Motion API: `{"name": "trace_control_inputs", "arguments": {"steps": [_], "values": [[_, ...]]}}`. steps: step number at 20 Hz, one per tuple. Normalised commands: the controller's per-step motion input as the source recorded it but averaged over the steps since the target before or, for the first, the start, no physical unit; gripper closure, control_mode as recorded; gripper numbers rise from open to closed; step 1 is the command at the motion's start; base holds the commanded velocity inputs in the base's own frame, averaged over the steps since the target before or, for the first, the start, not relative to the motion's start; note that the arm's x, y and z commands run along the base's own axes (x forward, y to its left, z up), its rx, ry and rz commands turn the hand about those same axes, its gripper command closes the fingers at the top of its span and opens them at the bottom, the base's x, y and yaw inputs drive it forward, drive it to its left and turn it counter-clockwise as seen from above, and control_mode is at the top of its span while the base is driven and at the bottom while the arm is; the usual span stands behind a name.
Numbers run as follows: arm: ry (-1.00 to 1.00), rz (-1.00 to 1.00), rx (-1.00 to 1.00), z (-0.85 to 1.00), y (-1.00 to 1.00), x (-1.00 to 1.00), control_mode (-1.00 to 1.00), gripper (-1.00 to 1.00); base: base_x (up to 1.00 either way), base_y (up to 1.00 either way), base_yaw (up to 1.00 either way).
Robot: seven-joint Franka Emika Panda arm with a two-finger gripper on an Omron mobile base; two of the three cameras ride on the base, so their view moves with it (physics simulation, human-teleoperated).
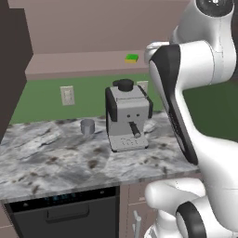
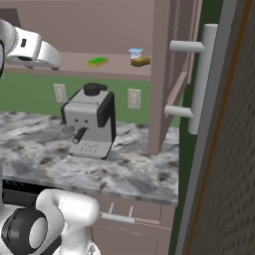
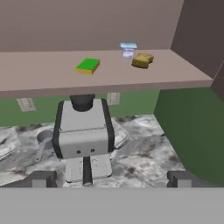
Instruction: Pick the sponge and sponge from the cabinet and place them on the counter.
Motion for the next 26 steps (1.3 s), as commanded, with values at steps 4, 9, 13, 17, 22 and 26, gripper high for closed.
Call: {"name": "trace_control_inputs", "arguments": {"steps": [4,9,13,17,22,26], "values": [[0.0,-0.05,0.07,-0.02,-0.09,0.2,-1.0,-1.0,0.0,0.0,0.0],[0.0,-0.05,0.09,-0.18,-0.15,0.1,-1.0,-1.0,0.0,0.0,0.0],[0.0,-0.05,0.08,-0.23,-0.13,0.13,-1.0,-1.0,0.0,0.0,0.0],[0.0,-0.06,0.07,-0.11,-0.14,0.15,-1.0,-1.0,0.0,0.0,0.0],[0.0,-0.08,0.03,0.0,-0.15,0.1,-1.0,-1.0,0.0,0.0,0.0],[0.0,-0.08,0.0,0.0,-0.05,0.12,-1.0,-1.0,0.0,0.0,0.0]]}}
